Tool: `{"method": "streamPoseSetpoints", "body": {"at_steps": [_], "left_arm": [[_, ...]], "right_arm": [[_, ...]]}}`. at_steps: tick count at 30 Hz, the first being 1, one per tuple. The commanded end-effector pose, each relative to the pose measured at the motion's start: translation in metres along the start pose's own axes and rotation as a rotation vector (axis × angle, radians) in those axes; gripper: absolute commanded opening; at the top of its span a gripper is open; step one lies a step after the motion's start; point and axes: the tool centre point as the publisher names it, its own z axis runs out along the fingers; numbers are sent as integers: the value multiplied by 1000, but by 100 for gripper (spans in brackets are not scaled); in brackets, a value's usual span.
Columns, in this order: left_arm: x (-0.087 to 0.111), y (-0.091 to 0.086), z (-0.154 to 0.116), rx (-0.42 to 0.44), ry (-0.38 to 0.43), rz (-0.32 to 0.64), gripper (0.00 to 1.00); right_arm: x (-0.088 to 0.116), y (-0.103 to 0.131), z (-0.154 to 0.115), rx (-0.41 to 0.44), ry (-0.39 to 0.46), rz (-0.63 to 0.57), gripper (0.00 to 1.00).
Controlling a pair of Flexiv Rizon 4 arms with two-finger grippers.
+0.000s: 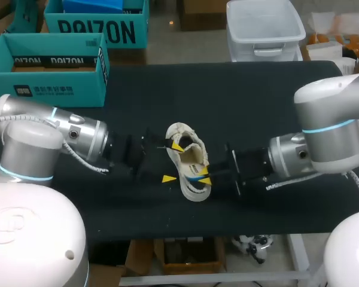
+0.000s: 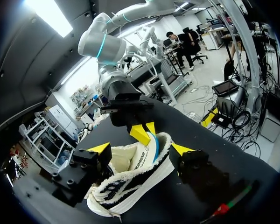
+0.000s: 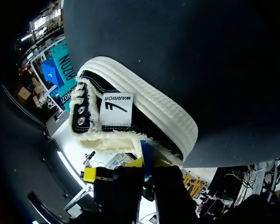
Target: Open the shoe tongue, take the insole out of the shoe, put the insole back into the shoe, and pack the shoe into the shoebox
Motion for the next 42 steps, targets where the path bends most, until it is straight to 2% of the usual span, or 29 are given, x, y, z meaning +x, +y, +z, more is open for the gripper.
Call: {"method": "streamPoseSetpoints", "body": {"at_steps": [1,4,5,7,11,15,19,22,28,29,30,34,37,39,41,42], "left_arm": [[-4,-19,-21,-97,37,-76,100],[-13,-22,-38,-157,33,-207,100],[-16,-23,-47,-187,14,-281,100],[-20,-28,-62,-180,9,-344,100],[-24,-33,-80,-174,21,-407,100],[-23,-39,-90,-180,30,-414,100],[-24,-44,-98,-233,25,-380,100],[-24,-44,-100,-241,21,-371,100],[-24,-44,-100,-241,21,-371,100],[-24,-44,-100,-241,21,-371,100],[-24,-44,-100,-241,21,-371,100],[-24,-44,-100,-241,21,-371,100],[-26,-44,-100,-248,16,-384,100],[-35,-40,-99,-255,-12,-478,100],[-37,-38,-98,-274,-32,-505,100],[-37,-38,-99,-284,-43,-546,100]], "right_arm": [[1,-1,11,-37,-61,-5,0],[-2,-1,13,-86,-104,-18,0],[-4,1,13,-109,-119,-24,0],[-6,2,14,-145,-139,-37,0],[-9,4,18,-193,-182,-67,0],[-12,8,19,-247,-220,-89,0],[-17,15,21,-299,-271,-108,0],[-19,17,21,-328,-298,-118,0],[-17,15,16,-361,-298,-142,0],[-16,14,15,-361,-296,-147,5],[-15,12,14,-361,-293,-153,29],[-11,9,10,-370,-290,-173,55],[-8,5,6,-377,-289,-189,60],[-4,2,4,-385,-295,-201,60],[-2,1,1,-396,-306,-209,56],[0,-1,-1,-401,-311,-214,51]]}}
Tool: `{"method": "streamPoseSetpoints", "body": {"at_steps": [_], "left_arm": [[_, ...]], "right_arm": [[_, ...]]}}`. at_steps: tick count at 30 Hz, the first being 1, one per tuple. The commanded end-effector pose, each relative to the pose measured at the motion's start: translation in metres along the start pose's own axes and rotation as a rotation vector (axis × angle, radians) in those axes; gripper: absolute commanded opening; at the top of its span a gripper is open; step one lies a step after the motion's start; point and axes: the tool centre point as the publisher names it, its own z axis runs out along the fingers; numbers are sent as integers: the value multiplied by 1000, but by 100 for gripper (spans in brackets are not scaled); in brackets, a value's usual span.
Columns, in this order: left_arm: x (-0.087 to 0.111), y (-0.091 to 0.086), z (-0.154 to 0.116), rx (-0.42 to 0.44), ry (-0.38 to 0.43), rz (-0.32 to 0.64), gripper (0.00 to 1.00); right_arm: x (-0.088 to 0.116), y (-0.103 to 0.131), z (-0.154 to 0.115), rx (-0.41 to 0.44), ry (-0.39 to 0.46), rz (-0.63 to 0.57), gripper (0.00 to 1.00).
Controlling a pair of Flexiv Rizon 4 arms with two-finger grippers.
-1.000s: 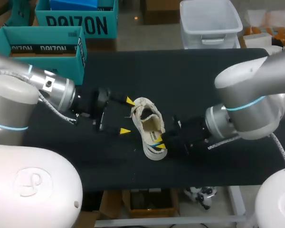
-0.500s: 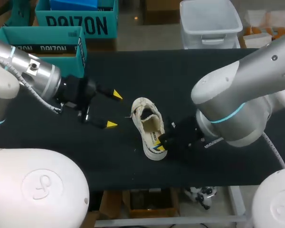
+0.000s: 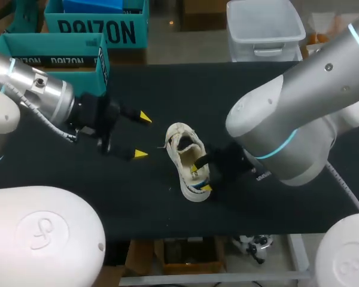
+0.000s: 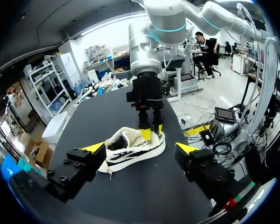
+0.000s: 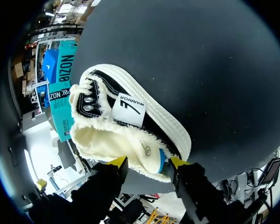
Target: Open the shoe tongue, take the insole out of the shoe, put the insole back into the shoe, and pack the shoe into the shoebox
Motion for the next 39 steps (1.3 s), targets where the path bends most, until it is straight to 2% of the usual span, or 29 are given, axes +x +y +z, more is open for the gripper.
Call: {"method": "streamPoseSetpoints", "body": {"at_steps": [1,4,5,6,7,8,9,11,12,13,14,26,29,39], "left_arm": [[-4,-3,5,-35,-23,-88,100],[-11,-4,3,-80,-51,-221,100],[-14,-4,2,-97,-62,-268,100],[-16,-5,0,-122,-72,-352,100],[-18,-5,-1,-134,-73,-407,100],[-20,-5,-3,-147,-78,-459,100],[-24,-5,-5,-175,-105,-573,100],[-27,-3,-10,-181,-114,-678,100],[-28,-1,-15,-209,-176,-753,100],[-27,-1,-18,-237,-245,-746,100],[-20,-3,-23,-249,-305,-679,100],[-20,-3,-23,-249,-305,-679,100],[-35,-6,-20,-270,-329,-851,100],[-44,5,-30,-306,-342,-1043,100]], "right_arm": [[5,-6,-13,-33,-57,-10,49],[8,-7,-21,-54,-59,-32,41],[9,-7,-23,-61,-57,-43,31],[10,-7,-24,-70,-57,-59,6],[11,-6,-24,-73,-56,-72,0],[12,-6,-24,-76,-57,-84,0],[14,-5,-22,-82,-60,-102,0],[15,-3,-19,-89,-63,-123,0],[15,-2,-17,-92,-72,-136,0],[15,-1,-15,-90,-76,-145,0],[14,-1,-11,-90,-82,-160,0],[-4,-1,22,-82,-132,-252,0],[-7,-1,29,-84,-139,-266,0],[-21,8,39,-119,-175,-265,0]]}}
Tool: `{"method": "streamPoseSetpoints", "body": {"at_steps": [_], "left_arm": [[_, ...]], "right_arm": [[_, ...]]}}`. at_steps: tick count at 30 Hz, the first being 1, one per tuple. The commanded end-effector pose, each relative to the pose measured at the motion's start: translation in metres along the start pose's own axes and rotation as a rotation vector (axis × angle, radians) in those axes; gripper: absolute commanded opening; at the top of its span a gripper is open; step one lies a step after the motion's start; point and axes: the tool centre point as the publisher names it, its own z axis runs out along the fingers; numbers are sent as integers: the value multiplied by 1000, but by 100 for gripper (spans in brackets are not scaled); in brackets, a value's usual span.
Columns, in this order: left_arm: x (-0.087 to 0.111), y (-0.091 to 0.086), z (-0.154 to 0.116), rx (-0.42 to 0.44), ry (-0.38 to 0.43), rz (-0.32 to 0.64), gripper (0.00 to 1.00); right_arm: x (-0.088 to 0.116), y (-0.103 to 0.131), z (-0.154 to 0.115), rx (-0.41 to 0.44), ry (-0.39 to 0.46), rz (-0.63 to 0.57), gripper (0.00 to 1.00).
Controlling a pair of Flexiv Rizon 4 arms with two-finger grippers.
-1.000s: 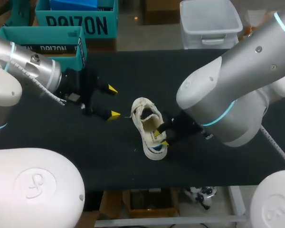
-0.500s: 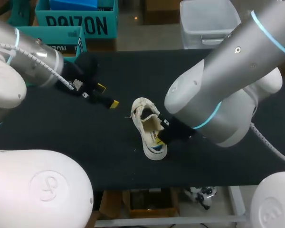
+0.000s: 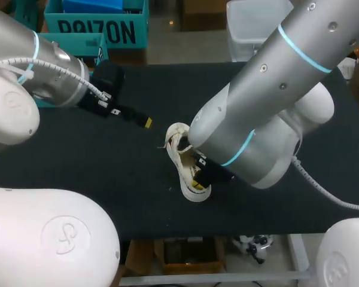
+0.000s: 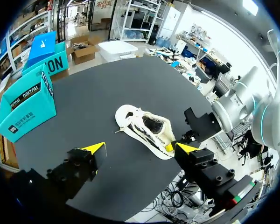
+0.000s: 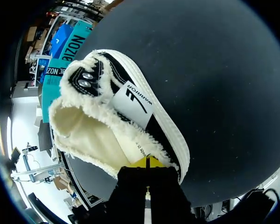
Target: Open the shoe tongue, take the insole out of the shoe, put the insole back into the shoe, and pack the shoe into the shoebox
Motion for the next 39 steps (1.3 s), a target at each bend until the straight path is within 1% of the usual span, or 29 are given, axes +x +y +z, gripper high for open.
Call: {"method": "streamPoseSetpoints", "body": {"at_steps": [1,2,5,10,11,12,14,16,17,18,20,24,27,32,35,38,39], "left_arm": [[-6,-6,1,-77,-21,-65,100],[-7,-7,2,-89,-26,-85,100],[-8,-6,3,-108,-39,-89,100],[-1,-7,7,-134,-45,-106,100],[1,-8,9,-151,-51,-126,100],[3,-8,10,-157,-52,-127,100],[8,-6,12,-174,-66,-137,100],[13,-4,13,-185,-77,-138,100],[14,-3,13,-187,-80,-141,100],[16,-2,13,-190,-79,-141,100],[17,0,13,-203,-89,-155,100],[23,8,11,-217,-94,-167,100],[29,14,12,-241,-114,-184,100],[42,25,17,-280,-131,-194,100],[46,31,21,-304,-150,-215,100],[47,35,24,-322,-157,-235,100],[47,37,25,-329,-160,-246,100]], "right_arm": [[-4,-3,12,-25,-36,-2,0],[-4,-3,12,-25,-35,-4,0],[0,-2,7,-34,-17,-20,0],[12,1,-24,-59,44,-46,0],[14,2,-31,-63,60,-53,0],[16,2,-37,-61,85,-61,0],[18,5,-48,-64,107,-78,0],[20,8,-56,-55,154,-101,0],[19,9,-59,-60,159,-109,0],[19,11,-62,-65,163,-120,0],[18,13,-68,-62,201,-148,0],[12,19,-74,-66,226,-185,0],[6,24,-77,-65,244,-205,0],[-5,37,-86,-67,292,-255,0],[-10,49,-92,-51,313,-285,0],[-13,60,-94,-34,309,-312,0],[-13,63,-95,-23,323,-321,0]]}}
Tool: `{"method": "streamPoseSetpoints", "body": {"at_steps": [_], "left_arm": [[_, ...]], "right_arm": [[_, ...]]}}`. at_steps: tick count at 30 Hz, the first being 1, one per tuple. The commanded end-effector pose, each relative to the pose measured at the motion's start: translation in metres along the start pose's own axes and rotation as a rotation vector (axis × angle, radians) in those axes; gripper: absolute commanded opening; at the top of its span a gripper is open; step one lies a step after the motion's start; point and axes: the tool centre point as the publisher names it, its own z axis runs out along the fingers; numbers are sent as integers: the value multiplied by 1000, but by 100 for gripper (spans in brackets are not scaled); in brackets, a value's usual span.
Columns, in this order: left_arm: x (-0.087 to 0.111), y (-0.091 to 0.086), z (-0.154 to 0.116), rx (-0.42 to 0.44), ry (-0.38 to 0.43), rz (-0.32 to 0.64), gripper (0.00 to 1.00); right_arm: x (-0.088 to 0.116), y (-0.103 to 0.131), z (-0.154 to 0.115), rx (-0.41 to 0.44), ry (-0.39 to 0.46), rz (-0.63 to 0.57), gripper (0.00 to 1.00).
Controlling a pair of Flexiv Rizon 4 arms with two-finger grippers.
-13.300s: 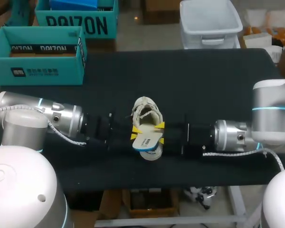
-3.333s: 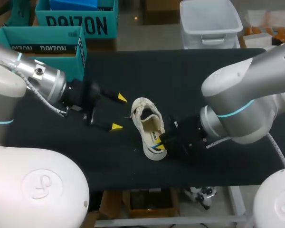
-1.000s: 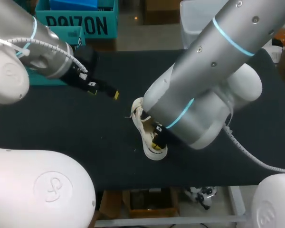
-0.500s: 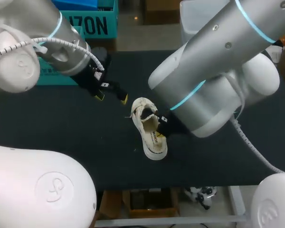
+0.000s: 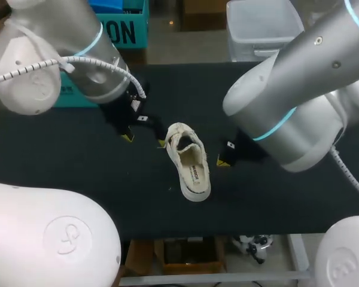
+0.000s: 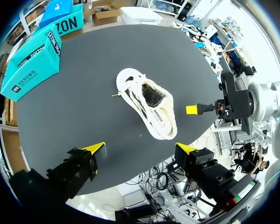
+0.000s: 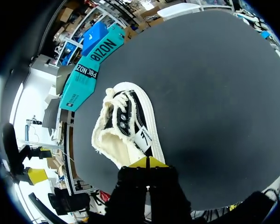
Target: Open the shoe tongue, take the insole out of the shoe, put the insole back into the shoe, and pack the shoe into the shoebox
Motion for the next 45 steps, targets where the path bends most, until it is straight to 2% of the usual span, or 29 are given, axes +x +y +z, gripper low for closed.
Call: {"method": "streamPoseSetpoints", "body": {"at_steps": [1,3,4,5,6,15,19,20,22,23,28,36,45], "left_arm": [[4,0,9,-26,-27,-23,100],[4,3,14,-40,-36,-43,100],[5,6,16,-44,-37,-41,100],[6,7,19,-52,-33,-45,100],[7,9,22,-57,-39,-51,100],[11,18,43,-60,-59,-97,100],[22,23,53,-73,-115,-92,100],[24,23,57,-74,-134,-101,100],[26,22,63,-80,-156,-126,100],[28,22,68,-79,-165,-130,100],[26,22,82,-94,-175,-146,100],[20,19,104,-116,-188,-186,100],[17,6,131,-64,-199,-254,100]], "right_arm": [[-11,17,-11,55,287,-21,0],[-15,23,-12,62,292,-22,0],[-17,28,-14,72,308,-16,24],[-19,32,-15,73,323,1,43],[-19,32,-15,73,323,1,100],[-19,32,-15,73,323,1,100],[-19,32,-15,73,323,1,100],[-21,38,-12,107,343,-43,100],[-22,48,-14,102,254,-37,100],[-20,51,-16,119,249,-85,100],[-20,62,-22,178,150,-160,100],[-29,72,-21,206,49,-340,100],[-42,87,-16,242,-19,-524,100]]}}
